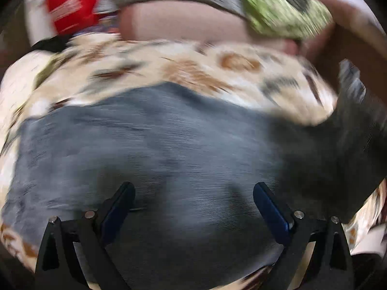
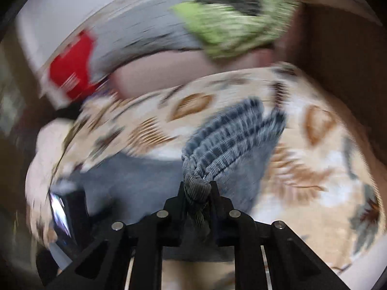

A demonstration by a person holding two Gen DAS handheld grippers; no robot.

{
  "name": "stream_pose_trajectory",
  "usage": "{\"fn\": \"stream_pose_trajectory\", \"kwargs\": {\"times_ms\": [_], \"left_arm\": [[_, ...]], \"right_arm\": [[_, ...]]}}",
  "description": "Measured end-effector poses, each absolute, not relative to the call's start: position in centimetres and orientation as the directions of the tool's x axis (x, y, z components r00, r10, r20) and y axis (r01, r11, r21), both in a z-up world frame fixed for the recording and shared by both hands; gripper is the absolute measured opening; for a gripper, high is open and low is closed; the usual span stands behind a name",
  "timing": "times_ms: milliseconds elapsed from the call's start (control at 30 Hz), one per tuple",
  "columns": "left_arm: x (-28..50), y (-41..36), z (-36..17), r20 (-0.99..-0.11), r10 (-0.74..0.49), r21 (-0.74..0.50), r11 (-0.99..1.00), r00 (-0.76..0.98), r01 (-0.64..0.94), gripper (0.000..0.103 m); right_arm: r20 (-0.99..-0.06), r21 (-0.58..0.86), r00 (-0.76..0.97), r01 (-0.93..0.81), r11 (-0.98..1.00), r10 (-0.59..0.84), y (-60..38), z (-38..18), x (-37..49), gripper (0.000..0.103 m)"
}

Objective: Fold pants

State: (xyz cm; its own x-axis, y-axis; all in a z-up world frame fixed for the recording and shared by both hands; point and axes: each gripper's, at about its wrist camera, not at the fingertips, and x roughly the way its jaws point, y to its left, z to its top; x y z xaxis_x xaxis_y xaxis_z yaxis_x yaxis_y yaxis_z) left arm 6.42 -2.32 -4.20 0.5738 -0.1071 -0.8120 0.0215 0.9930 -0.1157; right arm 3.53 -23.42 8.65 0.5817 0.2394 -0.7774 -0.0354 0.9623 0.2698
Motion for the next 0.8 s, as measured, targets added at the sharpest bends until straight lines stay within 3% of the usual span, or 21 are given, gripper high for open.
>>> {"fn": "stream_pose_trajectory", "kwargs": {"times_ms": [200,300,367,433,500,633,800], "left_arm": [[4.7,4.4,-2.1,-0.787,-0.002,-0.111,0.984,0.617,-0.139,0.098],[4.9,3.7,-1.1,-0.776,-0.029,-0.124,0.987,0.63,-0.107,0.098],[5.3,2.2,-0.3,-0.767,-0.063,-0.137,0.988,0.639,-0.067,0.098],[5.4,0.3,0.7,-0.759,-0.116,-0.162,0.987,0.641,-0.013,0.098],[5.4,-2.4,1.6,-0.747,-0.178,-0.178,0.982,0.641,0.067,0.098],[5.7,-6.8,0.9,-0.758,-0.178,-0.102,0.982,0.627,0.157,0.098],[6.5,-9.6,-7.0,-0.889,0.004,0.101,0.977,0.459,0.187,0.1]], "right_arm": [[-0.796,0.415,0.401,-0.182,0.891,0.453,-15.5,-0.5,2.2,0.021],[-0.742,0.469,0.451,-0.181,0.864,0.497,-16.7,-0.7,1.0,0.025],[-0.701,0.558,0.448,-0.142,0.818,0.555,-18.7,-0.5,0.7,0.036],[-0.649,0.625,0.475,-0.114,0.773,0.595,-20.7,0.1,0.0,0.06],[-0.601,0.68,0.505,-0.084,0.728,0.619,-22.9,0.4,-1.2,0.062],[-0.562,0.759,0.538,0.033,0.651,0.629,-27.8,-0.3,-2.6,0.062],[-0.529,0.811,0.595,0.143,0.568,0.605,-33.3,0.0,-1.6,0.062]]}}
